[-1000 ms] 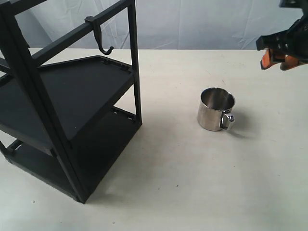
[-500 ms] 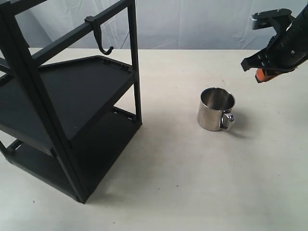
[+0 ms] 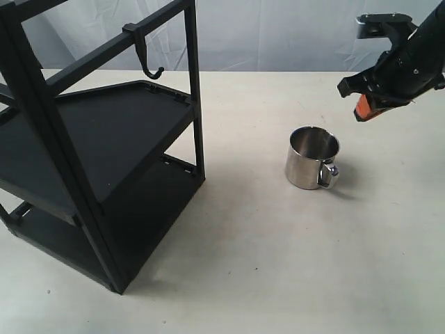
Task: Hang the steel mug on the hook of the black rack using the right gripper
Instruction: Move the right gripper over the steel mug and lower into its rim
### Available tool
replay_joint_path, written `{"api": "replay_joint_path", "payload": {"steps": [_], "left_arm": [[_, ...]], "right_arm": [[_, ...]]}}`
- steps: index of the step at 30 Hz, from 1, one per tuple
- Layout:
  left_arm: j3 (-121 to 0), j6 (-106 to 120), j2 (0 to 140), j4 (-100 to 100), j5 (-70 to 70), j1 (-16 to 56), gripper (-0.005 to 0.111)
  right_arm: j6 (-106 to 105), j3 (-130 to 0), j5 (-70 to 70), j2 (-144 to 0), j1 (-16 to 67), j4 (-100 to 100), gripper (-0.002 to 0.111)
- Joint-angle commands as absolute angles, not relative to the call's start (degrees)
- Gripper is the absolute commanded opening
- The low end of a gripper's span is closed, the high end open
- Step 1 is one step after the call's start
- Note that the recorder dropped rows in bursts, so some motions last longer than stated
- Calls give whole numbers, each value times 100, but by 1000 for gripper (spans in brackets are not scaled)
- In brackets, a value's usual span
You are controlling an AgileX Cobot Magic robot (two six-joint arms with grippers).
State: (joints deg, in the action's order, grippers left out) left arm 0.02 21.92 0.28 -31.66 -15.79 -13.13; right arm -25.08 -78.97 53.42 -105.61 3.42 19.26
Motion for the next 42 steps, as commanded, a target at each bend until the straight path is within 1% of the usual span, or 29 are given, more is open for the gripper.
{"api": "replay_joint_path", "payload": {"steps": [1, 2, 3, 4, 5, 6, 7, 8, 9, 11, 12, 13, 14, 15, 16, 17, 18, 20, 21, 24, 29, 37, 42], "left_arm": [[0, 2179, 0, -3231, -1534, -1307, 2], [0, 2179, 0, -3231, -1534, -1307, 2], [0, 2179, 0, -3231, -1534, -1307, 2], [0, 2179, 0, -3231, -1534, -1307, 2], [0, 2179, 0, -3231, -1534, -1307, 2], [0, 2179, 0, -3231, -1534, -1307, 2], [0, 2179, 0, -3231, -1534, -1307, 2], [0, 2179, 0, -3231, -1534, -1307, 2], [0, 2179, 0, -3231, -1534, -1307, 2], [0, 2179, 0, -3231, -1534, -1307, 2], [0, 2179, 0, -3231, -1534, -1307, 2], [0, 2179, 0, -3231, -1534, -1307, 2], [0, 2179, 0, -3231, -1534, -1307, 2], [0, 2179, 0, -3231, -1534, -1307, 2], [0, 2179, 0, -3231, -1534, -1307, 2], [0, 2179, 0, -3231, -1534, -1307, 2], [0, 2179, 0, -3231, -1534, -1307, 2], [0, 2179, 0, -3231, -1534, -1307, 2], [0, 2179, 0, -3231, -1534, -1307, 2], [0, 2179, 0, -3218, -1534, -1307, 2], [0, 2179, 0, -3218, -1545, -1307, 2], [0, 2179, 0, -3218, -1545, -1307, 2], [0, 2179, 0, -3218, -1545, -1307, 2]], "right_arm": [[-3247, -8386, 6036, -10524, 345, 3106, 48], [-3151, -8505, 6019, -10524, 345, 3066, 52], [-2653, -8737, 5877, -10524, 345, 2580, 53], [-2373, -8822, 5824, -10524, 345, 2136, 51], [-1660, -8995, 5852, -10547, 345, 1094, 48], [-1402, -9033, 5989, -10559, 345, 700, 46], [-1022, -9047, 6330, -10559, 345, 0, 40], [-984, -9047, 6493, -10559, 345, -95, 37], [-994, -9047, 6752, -10559, 345, -122, 30], [-1104, -9047, 6781, -10559, 345, 101, 13], [-1235, -9047, 6758, -10589, 345, 389, 6], [-1366, -9047, 6700, -10639, 345, 551, 2], [-1710, -9047, 6613, -10731, 345, 773, 5], [-2091, -9047, 6542, -10807, 345, 987, 10], [-2585, -9047, 6444, -10919, 345, 1288, 21], [-2809, -9047, 6398, -10961, 345, 1429, 28], [-2934, -9047, 6310, -11038, 345, 1569, 39], [-3004, -9060, 6152, -11101, 345, 1582, 50], [-3018, -9060, 6055, -11137, 345, 1567, 52], [-3150, -9060, 5983, -11233, 345, 1550, 49], [-3520, -9060, 5983, -11451, 389, 1793, 49], [-3536, -9060, 5945, -11795, 874, 1339, 49], [-3252, -9060, 5812, -12025, 1014, 901, 49]]}}
